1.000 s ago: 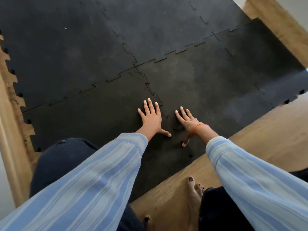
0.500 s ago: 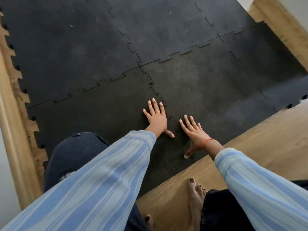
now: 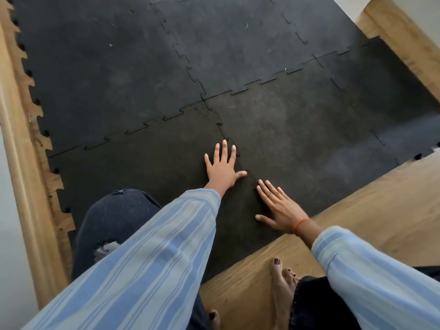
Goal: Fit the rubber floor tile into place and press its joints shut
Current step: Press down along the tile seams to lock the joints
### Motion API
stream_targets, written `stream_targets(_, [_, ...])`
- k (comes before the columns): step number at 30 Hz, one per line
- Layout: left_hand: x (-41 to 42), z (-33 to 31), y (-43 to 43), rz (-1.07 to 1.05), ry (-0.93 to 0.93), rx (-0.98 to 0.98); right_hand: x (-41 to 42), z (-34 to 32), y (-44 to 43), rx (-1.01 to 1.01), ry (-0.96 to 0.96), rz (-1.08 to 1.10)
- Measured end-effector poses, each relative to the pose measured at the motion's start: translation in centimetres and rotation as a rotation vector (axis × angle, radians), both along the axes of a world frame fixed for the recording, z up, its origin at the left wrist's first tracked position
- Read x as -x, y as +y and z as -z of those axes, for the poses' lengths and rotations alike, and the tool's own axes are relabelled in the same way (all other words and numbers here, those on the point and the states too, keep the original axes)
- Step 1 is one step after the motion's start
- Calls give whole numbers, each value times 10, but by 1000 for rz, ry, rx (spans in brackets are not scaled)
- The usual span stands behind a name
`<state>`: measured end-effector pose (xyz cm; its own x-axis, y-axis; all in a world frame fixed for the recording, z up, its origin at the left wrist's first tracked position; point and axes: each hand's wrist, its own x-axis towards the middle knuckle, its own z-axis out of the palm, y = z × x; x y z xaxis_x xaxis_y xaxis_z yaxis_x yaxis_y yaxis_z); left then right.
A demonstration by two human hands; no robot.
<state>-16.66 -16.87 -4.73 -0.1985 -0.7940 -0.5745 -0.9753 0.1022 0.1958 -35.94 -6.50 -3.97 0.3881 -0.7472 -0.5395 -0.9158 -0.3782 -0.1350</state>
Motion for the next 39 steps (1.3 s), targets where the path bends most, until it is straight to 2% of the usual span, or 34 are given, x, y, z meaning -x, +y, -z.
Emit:
stream_targets(4, [-7, 10, 0, 42, -6, 82, -40, 29, 34, 165, -52, 333])
stream_targets(8, [-5, 15, 1, 25, 5, 100, -44, 38, 35, 261, -78, 388])
stream_targets(18, [-9, 0, -16, 57, -27, -14, -58, 43, -9, 334, -96, 355])
stream_targets(26, [-63, 6, -31, -12, -62, 119, -90, 47, -69, 358, -132, 315])
stream_targets(34, [-70, 8, -39, 16, -107, 102, -111, 35, -132, 211, -97, 282])
stream_targets(39, [-96, 1, -58, -205, -102, 48, -124, 22, -175, 75, -58, 168])
